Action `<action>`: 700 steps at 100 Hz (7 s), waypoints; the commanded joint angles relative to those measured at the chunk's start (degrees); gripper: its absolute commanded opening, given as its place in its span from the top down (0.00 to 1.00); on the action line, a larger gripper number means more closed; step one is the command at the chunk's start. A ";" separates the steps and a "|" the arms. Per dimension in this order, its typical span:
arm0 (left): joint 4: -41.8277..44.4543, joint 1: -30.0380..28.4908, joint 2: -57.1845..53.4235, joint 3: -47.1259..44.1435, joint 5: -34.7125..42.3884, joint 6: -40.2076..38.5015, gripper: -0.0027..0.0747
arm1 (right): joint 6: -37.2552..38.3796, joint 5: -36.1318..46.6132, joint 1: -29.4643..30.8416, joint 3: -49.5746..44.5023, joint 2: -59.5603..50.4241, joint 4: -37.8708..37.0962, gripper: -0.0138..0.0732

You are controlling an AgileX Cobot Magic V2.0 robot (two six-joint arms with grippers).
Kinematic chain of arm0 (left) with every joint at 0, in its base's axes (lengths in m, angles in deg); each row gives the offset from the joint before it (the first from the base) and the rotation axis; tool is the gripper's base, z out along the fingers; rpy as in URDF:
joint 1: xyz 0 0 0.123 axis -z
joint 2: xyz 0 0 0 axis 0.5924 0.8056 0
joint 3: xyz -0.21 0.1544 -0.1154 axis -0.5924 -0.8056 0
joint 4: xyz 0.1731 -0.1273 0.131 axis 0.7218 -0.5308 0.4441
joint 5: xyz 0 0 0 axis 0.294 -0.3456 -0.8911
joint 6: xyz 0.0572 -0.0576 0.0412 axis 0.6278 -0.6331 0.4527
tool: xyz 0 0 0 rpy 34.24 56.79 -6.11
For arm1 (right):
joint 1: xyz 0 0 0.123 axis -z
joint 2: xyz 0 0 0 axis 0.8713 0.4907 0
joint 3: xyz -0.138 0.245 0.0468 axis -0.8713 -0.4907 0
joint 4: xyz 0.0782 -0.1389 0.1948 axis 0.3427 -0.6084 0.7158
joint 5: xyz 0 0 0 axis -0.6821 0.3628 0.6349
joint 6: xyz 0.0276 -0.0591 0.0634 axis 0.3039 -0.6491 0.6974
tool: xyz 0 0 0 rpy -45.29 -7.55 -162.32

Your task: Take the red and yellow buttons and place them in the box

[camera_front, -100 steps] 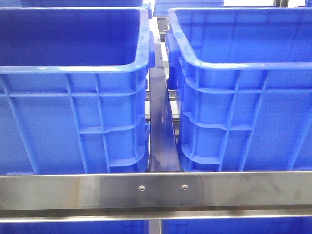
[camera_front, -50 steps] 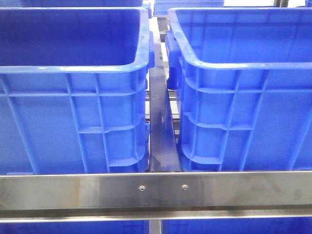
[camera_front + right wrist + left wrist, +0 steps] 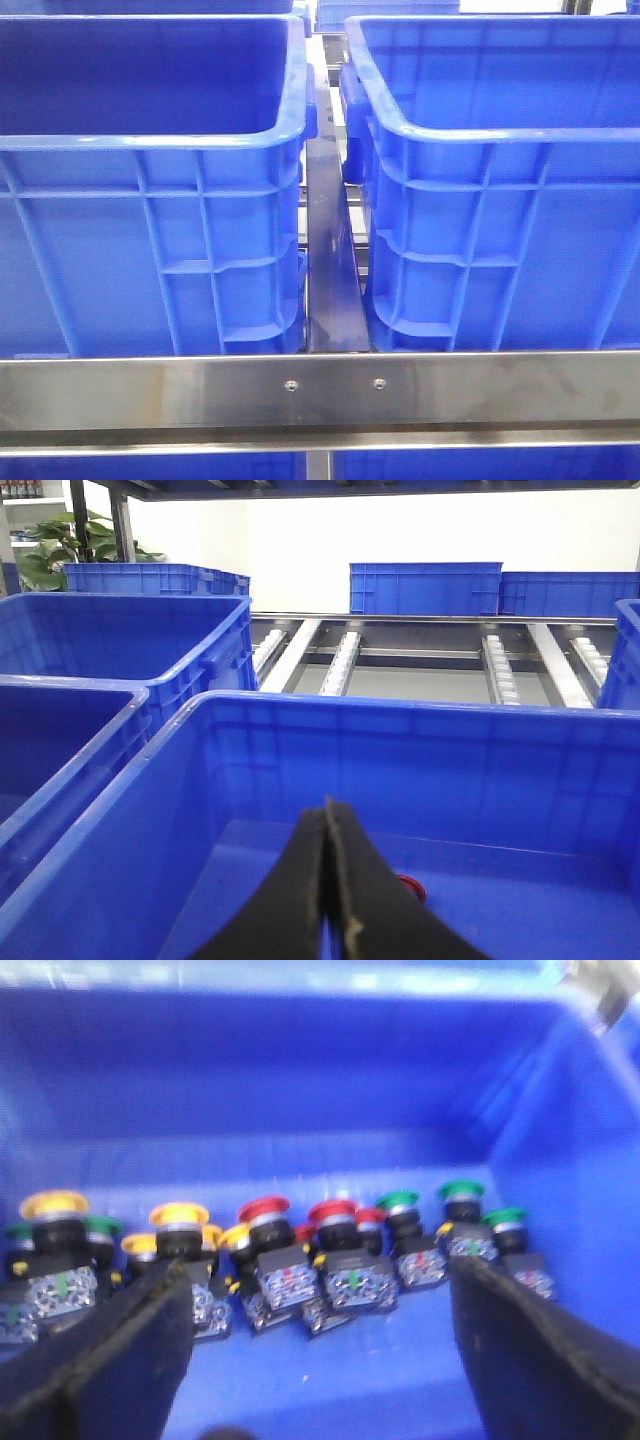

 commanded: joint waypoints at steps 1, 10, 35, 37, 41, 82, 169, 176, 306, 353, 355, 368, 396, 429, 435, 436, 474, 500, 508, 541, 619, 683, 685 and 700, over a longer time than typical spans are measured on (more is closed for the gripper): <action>1.64 -0.09 4.24 5.71 0.31 -2.82 0.33 | -0.67 -0.17 -0.10 1.50 0.10 1.00 0.92; 7.63 -0.09 9.52 10.08 -1.51 -7.37 0.33 | -0.67 -0.17 -0.10 1.50 0.10 1.00 0.92; 16.97 -0.09 21.04 19.29 -6.89 -14.78 0.33 | -0.67 -0.17 -0.10 1.50 0.10 1.00 0.92; 17.07 -0.09 21.51 19.59 -7.02 -14.79 0.33 | -0.67 -0.17 -0.10 1.50 0.10 1.00 0.92; 17.84 -0.09 22.86 20.45 -7.10 -15.18 0.33 | -0.67 -0.17 -0.10 1.50 0.10 1.00 0.92; 22.30 0.71 29.09 21.98 -6.12 -16.48 0.33 | -0.67 -0.23 -0.10 1.50 0.10 1.00 0.92; 27.46 4.22 36.84 21.98 1.52 -18.89 0.33 | -0.67 -0.38 -0.10 1.50 0.10 1.00 0.92; 27.46 4.22 37.61 21.98 1.52 -18.89 0.33 | -0.67 -0.38 -0.10 1.50 0.10 1.00 0.92; 28.84 5.74 40.49 21.98 0.93 -19.48 0.89 | -0.67 -0.37 -0.10 1.50 0.15 1.00 0.92; 28.18 7.02 24.14 20.77 -9.34 -19.48 0.98 | -0.67 -0.37 -0.10 1.50 0.15 1.00 0.92; 28.18 7.44 22.96 20.29 -9.34 -19.36 0.98 | -0.67 -0.37 -0.10 1.50 0.15 1.00 0.92; 28.06 11.21 15.81 16.78 -9.34 -16.24 0.98 | -0.67 -0.37 -0.10 1.50 0.15 1.00 0.92; 27.49 23.49 3.74 13.20 -9.12 -10.78 0.98 | -0.67 -2.08 -0.10 1.50 0.15 1.00 0.92; 26.11 39.30 0.07 13.20 -9.12 -5.87 0.98 | -0.67 -5.37 -0.10 1.50 0.15 1.00 0.91; 26.11 41.54 0.07 13.20 -8.48 -5.87 0.98 | -0.67 -5.87 -0.10 1.50 0.15 1.00 0.88; 26.11 41.76 0.07 13.20 -8.38 -5.87 0.98 | -0.67 -6.02 -0.10 1.50 0.15 1.00 0.88; 25.25 44.55 0.07 13.20 -6.47 -5.87 0.98 | -0.37 -18.23 -0.10 1.50 0.15 5.11 0.18; 24.23 44.55 0.07 13.20 -6.38 -5.87 0.98 | 5.50 -34.70 -0.10 3.16 7.61 14.69 0.18; 24.05 44.55 0.07 13.20 -6.35 -5.87 0.98 | 8.20 -40.98 -0.16 4.93 12.57 14.69 0.18; 23.70 44.55 0.07 13.20 -6.25 -5.87 0.98 | 12.09 -48.88 -9.18 15.52 29.47 14.74 0.18; 23.70 44.55 0.07 13.20 -6.25 -5.87 0.98 | 14.30 -38.34 -32.55 35.93 55.33 18.10 0.18; 23.50 44.55 0.18 13.20 -6.25 -5.87 0.98 | 15.65 -35.82 -36.28 39.88 57.50 18.10 0.18; 23.37 44.55 0.18 13.20 -6.25 -5.87 0.98 | 15.65 -35.82 -36.41 39.93 57.50 18.10 0.18; 23.26 44.55 0.18 13.20 -6.25 -5.87 0.98 | 15.65 -35.71 -37.79 40.47 57.88 18.10 0.18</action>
